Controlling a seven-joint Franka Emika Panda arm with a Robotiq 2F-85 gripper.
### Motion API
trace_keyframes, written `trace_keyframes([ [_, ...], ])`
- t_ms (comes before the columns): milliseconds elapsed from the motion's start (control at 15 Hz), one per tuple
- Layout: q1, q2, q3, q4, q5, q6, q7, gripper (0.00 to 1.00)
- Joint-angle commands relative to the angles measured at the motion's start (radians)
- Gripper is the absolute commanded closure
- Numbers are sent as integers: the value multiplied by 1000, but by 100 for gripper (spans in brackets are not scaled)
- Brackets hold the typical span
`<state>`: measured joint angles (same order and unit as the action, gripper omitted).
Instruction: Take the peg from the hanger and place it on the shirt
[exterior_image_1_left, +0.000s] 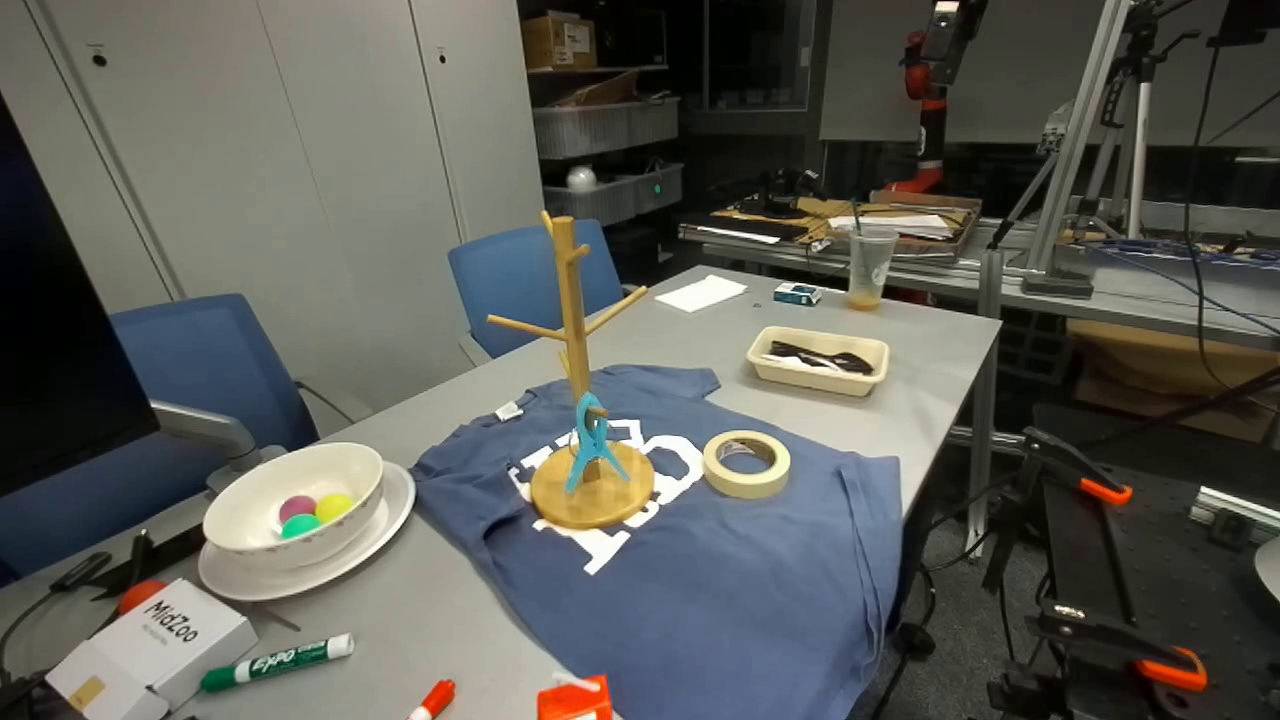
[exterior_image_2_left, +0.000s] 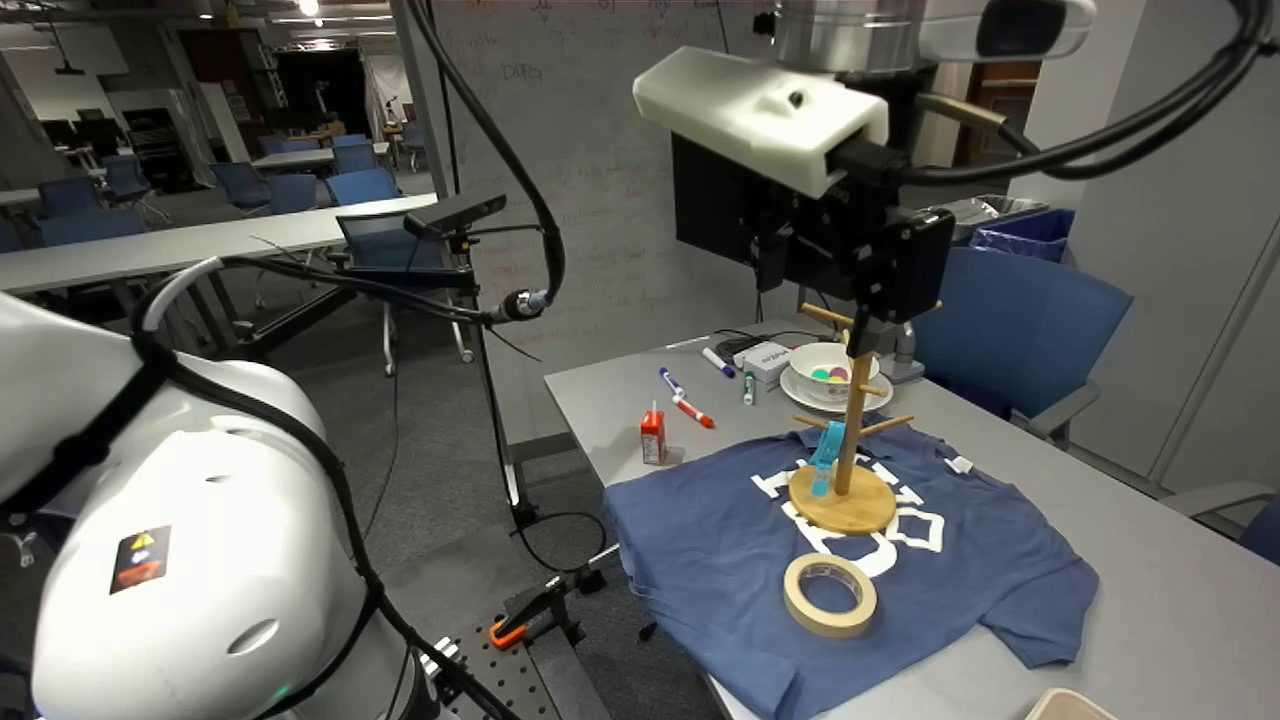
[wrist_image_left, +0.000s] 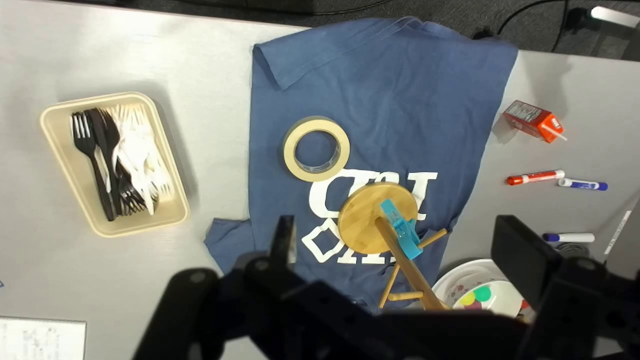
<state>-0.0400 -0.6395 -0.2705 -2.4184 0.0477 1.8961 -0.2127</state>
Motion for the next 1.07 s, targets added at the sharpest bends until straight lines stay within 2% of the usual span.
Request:
trace_keyframes([
  [0,-25,5,19,3,14,-4,-13,0],
  [200,-16,15,21,-8,18,0,-23,0],
  [600,-5,54,70,-64,2,21,-17,0],
  [1000,19,112,134,-134,-3,145,-26,0],
])
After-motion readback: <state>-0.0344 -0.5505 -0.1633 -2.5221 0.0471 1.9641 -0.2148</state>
